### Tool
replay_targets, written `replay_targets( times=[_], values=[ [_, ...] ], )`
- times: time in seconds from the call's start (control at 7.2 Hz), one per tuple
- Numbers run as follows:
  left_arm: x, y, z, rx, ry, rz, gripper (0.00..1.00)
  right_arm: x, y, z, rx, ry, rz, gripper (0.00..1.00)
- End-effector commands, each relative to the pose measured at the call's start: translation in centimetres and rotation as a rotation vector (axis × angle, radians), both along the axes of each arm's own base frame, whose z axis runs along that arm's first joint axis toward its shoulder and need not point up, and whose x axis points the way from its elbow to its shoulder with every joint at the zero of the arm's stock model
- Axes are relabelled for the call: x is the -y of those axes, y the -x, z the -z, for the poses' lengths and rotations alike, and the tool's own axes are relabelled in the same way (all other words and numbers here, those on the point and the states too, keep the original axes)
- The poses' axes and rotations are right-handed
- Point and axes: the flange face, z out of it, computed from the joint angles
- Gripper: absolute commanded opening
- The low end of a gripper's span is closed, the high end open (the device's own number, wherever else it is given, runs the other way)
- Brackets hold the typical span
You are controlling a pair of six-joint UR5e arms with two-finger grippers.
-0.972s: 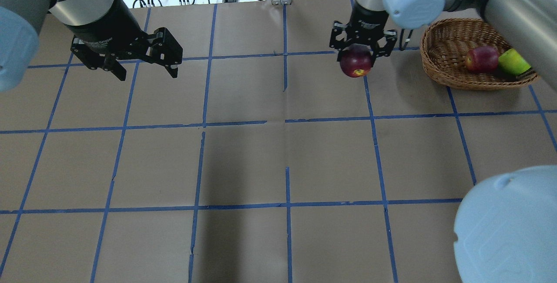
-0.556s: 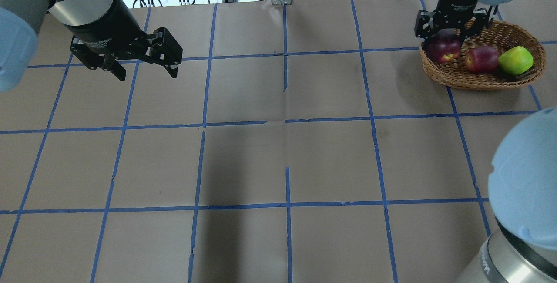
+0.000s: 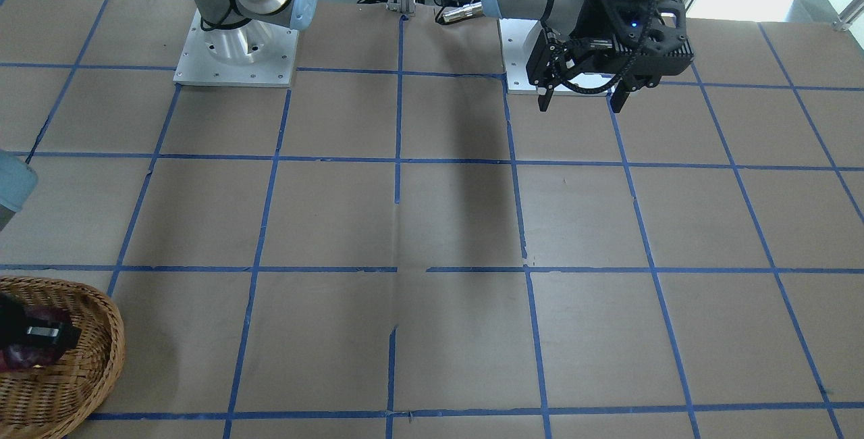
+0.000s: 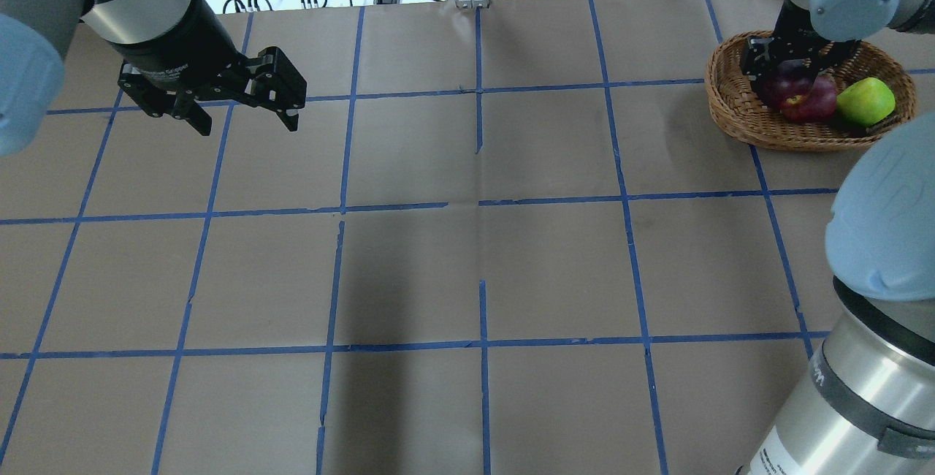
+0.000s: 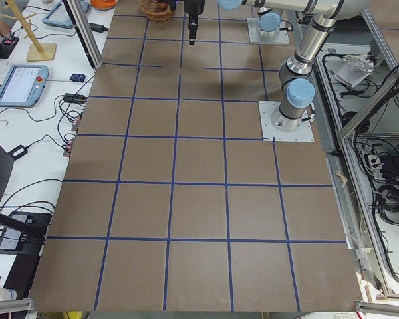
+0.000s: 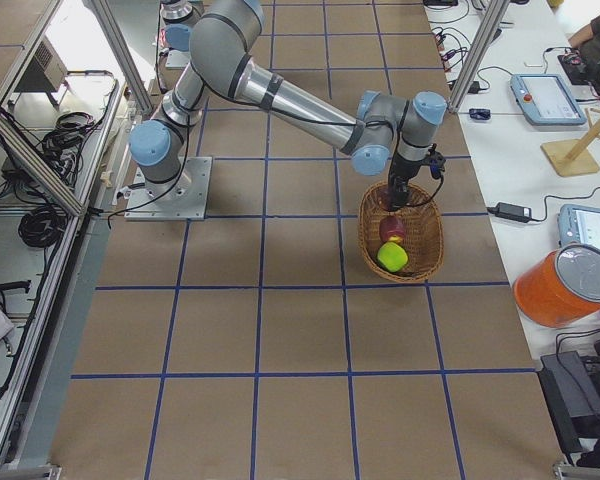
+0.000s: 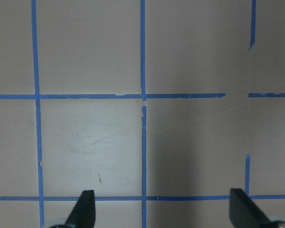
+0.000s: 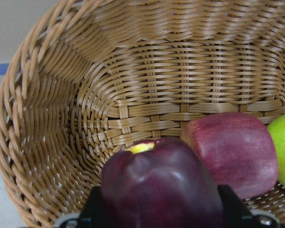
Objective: Put all apples into basket
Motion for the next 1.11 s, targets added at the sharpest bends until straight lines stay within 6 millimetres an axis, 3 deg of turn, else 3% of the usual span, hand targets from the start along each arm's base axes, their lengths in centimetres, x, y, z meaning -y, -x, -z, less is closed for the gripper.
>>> replay_targets(
  times=[0.0, 0.28, 0.42, 0.69, 0.83, 0.97],
  values=[
    [-0.1, 0.0, 0.0, 0.000, -0.001, 0.001, 1.00, 0.6, 0.3, 0.4, -0.021, 0.058, -0.007, 1.00],
    [-0.1, 0.0, 0.0, 0.000, 0.001, 0.002, 1.00, 0.6, 0.3, 0.0, -0.018, 0.058, -0.005, 1.00],
    [-0.1, 0.0, -0.1, 0.000, 0.002, 0.005, 1.00, 0.2, -0.7, -1.5, 0.001, 0.034, -0.013, 1.00],
    [-0.1, -0.1, 0.0, 0.000, -0.001, 0.004, 1.00, -5.0, -6.7, -11.6, 0.150, -0.006, -0.046, 1.00],
    [-0.2, 0.0, 0.0, 0.000, 0.001, 0.005, 1.00, -7.4, -10.7, -14.6, 0.231, -0.029, -0.058, 1.00],
    [-0.2, -0.1, 0.0, 0.000, 0.001, 0.004, 1.00, -9.6, -13.2, -17.4, 0.224, -0.038, 0.009, 1.00]
  ],
)
